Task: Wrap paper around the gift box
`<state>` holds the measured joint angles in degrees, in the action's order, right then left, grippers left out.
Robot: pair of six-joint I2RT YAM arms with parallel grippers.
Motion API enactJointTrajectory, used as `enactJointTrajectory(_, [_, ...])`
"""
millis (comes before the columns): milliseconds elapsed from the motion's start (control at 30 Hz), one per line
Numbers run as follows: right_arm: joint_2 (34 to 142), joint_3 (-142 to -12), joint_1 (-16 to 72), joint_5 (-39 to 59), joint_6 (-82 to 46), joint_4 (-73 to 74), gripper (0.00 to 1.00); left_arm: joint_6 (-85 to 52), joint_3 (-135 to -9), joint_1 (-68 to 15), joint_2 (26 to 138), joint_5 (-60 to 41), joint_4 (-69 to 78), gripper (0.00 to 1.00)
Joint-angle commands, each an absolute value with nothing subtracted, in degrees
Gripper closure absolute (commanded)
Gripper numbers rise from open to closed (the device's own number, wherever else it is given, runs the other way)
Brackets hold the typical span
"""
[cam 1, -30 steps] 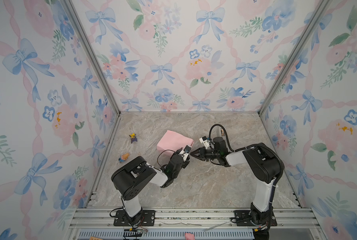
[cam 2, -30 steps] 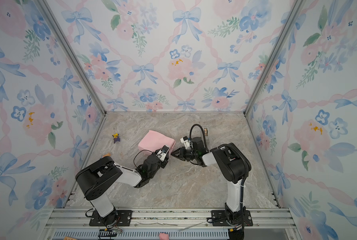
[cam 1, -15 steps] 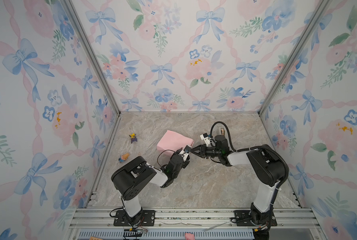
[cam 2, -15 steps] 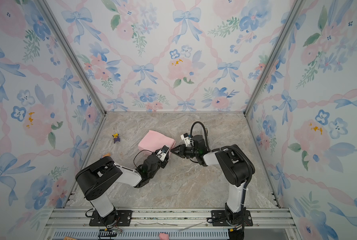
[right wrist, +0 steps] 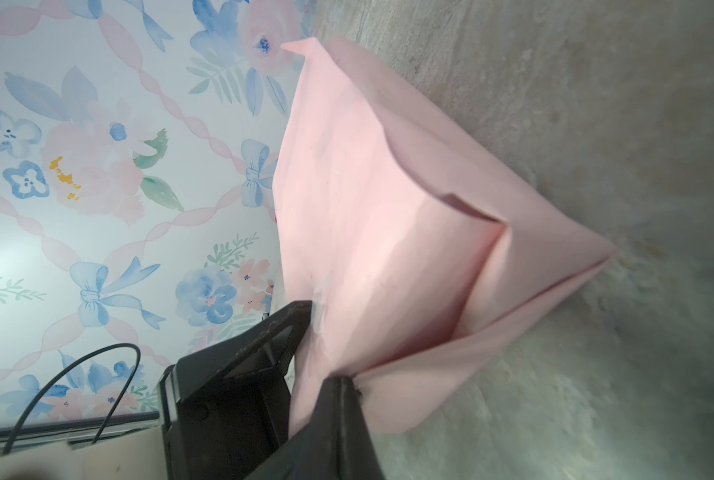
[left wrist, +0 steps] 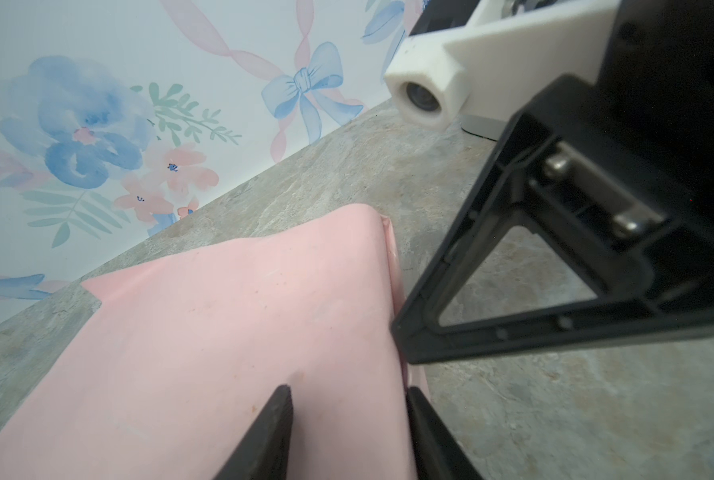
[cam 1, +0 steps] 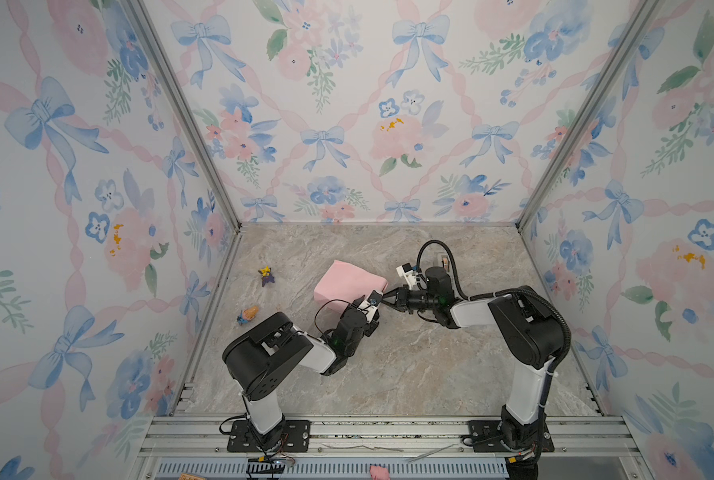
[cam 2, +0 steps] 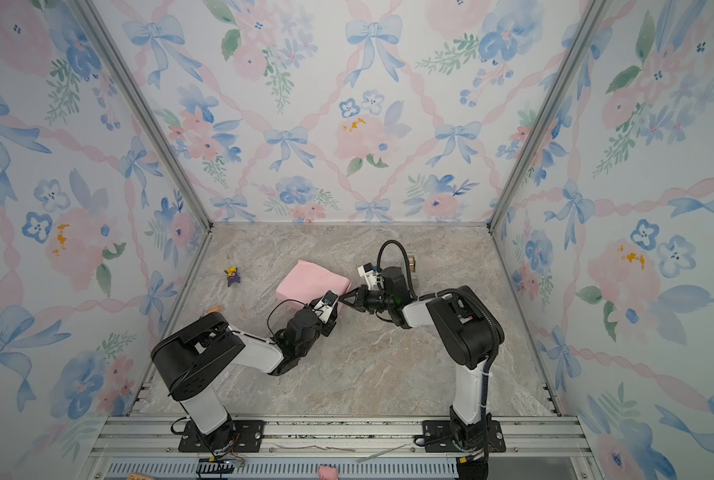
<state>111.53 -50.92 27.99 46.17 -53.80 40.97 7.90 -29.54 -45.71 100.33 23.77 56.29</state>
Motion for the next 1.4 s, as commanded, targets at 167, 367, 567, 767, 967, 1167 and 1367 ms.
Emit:
enactJointTrajectory(167, [114.07, -52.5, 29.0, 44.03, -53.57, 41.79, 1.0, 6.04, -26.67, -45.18, 104.29, 24.13, 41.97, 0.55])
enactJointTrajectory(367, [114.74, -52.24, 29.0, 42.9, -53.6, 42.32, 1.0, 5.97, -26.55, -45.18, 104.24, 24.08, 42.01, 0.55])
enactJointTrajectory(567, [115.52, -52.04, 29.0, 42.24, -54.14, 43.57, 1.0, 5.88, -26.49, -45.17, 104.24, 23.91, 42.01, 0.55])
enactJointTrajectory(767, [115.01, -50.1, 28.71, 41.6, -54.63, 44.95, 0.99, 5.89, -26.37, -45.18, 104.17, 23.95, 42.01, 0.55])
enactJointTrajectory(967, [109.64, -46.34, 27.6, 40.99, -53.15, 43.3, 0.97, 5.87, -26.43, -45.14, 104.16, 23.91, 42.01, 0.55])
enactJointTrajectory(1167, [105.15, -46.21, 28.1, 40.43, -50.92, 39.04, 0.92, 5.89, -26.4, -45.13, 104.17, 23.99, 42.01, 0.55])
enactJointTrajectory(1367, [105.02, -49.12, 29.55, 40.38, -50.09, 37.0, 0.98, 5.8, -26.36, -45.26, 104.04, 23.99, 42.01, 0.55])
